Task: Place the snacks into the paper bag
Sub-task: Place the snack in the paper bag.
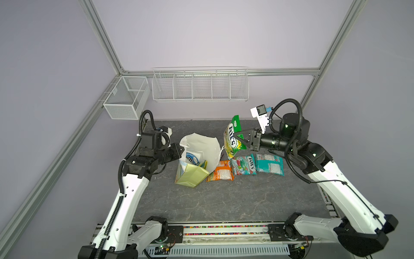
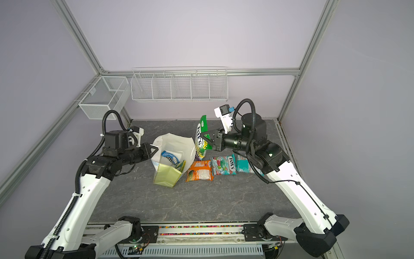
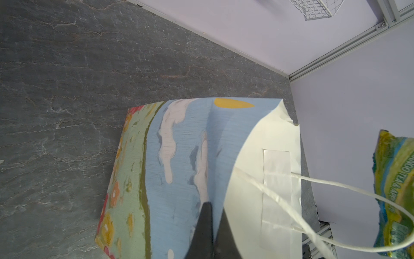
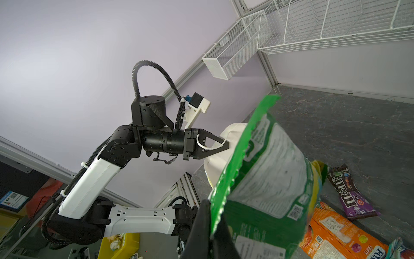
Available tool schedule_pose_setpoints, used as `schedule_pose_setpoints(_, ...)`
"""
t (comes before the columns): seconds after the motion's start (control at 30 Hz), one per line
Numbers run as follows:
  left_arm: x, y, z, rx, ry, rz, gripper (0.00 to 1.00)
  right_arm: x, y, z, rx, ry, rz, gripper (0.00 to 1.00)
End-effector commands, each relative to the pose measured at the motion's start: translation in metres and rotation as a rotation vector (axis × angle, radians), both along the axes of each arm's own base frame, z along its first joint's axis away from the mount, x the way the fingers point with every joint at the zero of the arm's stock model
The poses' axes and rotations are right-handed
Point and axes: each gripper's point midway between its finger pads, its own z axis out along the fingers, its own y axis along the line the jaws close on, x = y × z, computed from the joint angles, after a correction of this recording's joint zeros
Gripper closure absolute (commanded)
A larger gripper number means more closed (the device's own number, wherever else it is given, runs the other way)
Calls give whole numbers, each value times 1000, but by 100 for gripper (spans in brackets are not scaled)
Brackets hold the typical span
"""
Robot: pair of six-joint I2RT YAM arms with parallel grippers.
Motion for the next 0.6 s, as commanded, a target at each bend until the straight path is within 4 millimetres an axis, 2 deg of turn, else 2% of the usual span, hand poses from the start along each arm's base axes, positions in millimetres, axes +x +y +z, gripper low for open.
schedule_pose_setpoints(0.0,8,-5,11,-27,-44,-7,100,-7,5,38,78,-102,23,93)
schedule_pose_setpoints(0.57,14,-5,-4,-4,-12,-7,100,-12,37,46,92,-115,80,93)
